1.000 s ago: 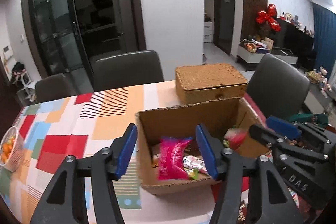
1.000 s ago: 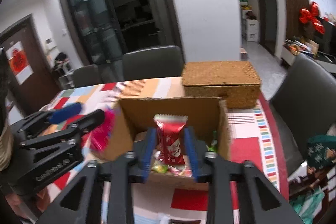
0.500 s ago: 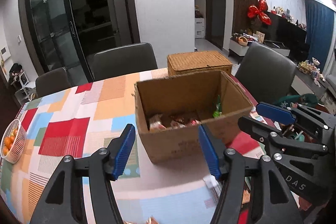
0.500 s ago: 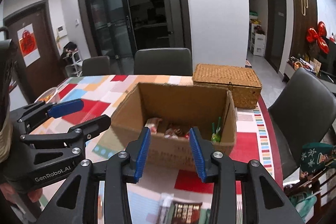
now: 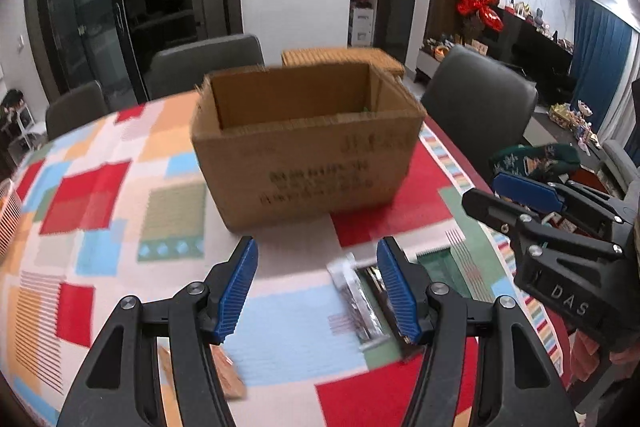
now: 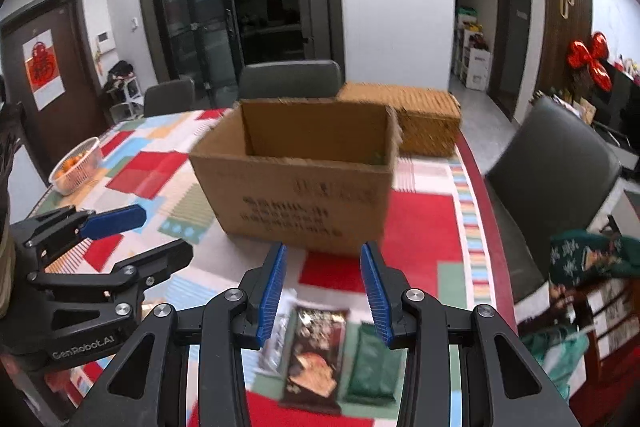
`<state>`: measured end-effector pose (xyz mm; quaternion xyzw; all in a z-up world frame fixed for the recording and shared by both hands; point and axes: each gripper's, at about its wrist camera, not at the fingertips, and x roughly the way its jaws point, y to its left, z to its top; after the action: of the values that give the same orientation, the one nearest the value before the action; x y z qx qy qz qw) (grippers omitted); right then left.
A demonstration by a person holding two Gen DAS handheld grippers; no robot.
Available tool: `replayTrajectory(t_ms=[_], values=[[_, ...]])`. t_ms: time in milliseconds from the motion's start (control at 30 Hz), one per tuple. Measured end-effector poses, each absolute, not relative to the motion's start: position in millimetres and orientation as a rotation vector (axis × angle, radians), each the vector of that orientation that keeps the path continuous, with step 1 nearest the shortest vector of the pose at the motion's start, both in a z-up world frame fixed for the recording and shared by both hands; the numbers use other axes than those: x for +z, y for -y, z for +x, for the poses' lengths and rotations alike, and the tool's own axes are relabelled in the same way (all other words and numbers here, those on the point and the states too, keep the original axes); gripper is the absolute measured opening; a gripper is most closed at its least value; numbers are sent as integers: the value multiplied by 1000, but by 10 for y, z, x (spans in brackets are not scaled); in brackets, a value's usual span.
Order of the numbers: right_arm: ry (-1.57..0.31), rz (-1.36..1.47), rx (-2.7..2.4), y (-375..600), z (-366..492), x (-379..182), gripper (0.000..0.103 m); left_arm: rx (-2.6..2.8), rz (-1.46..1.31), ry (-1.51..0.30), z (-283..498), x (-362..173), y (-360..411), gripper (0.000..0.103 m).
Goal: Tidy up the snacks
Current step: 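Move both tools back to the white stick pack and green pack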
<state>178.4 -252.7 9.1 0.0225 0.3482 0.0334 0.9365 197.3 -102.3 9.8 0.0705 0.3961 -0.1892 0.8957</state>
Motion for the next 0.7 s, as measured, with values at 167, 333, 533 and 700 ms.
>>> replayTrajectory(t_ms=[167,333,533,700], values=[[-761,80,28,2684,1661,-185,40,-402,151,-898,1925,-207,1119,61],[-825,120,-2,2793,1609,-497,40,-398,149,-977,1932,-509,1200,61],[-920,163,-24,2879,1566,-885,40,-397,166,-1043,1937,-800,1259,61],[-967,188,-43,2951,1606,-1091,40,-393,174,-1076,2009,-936,1292,61]])
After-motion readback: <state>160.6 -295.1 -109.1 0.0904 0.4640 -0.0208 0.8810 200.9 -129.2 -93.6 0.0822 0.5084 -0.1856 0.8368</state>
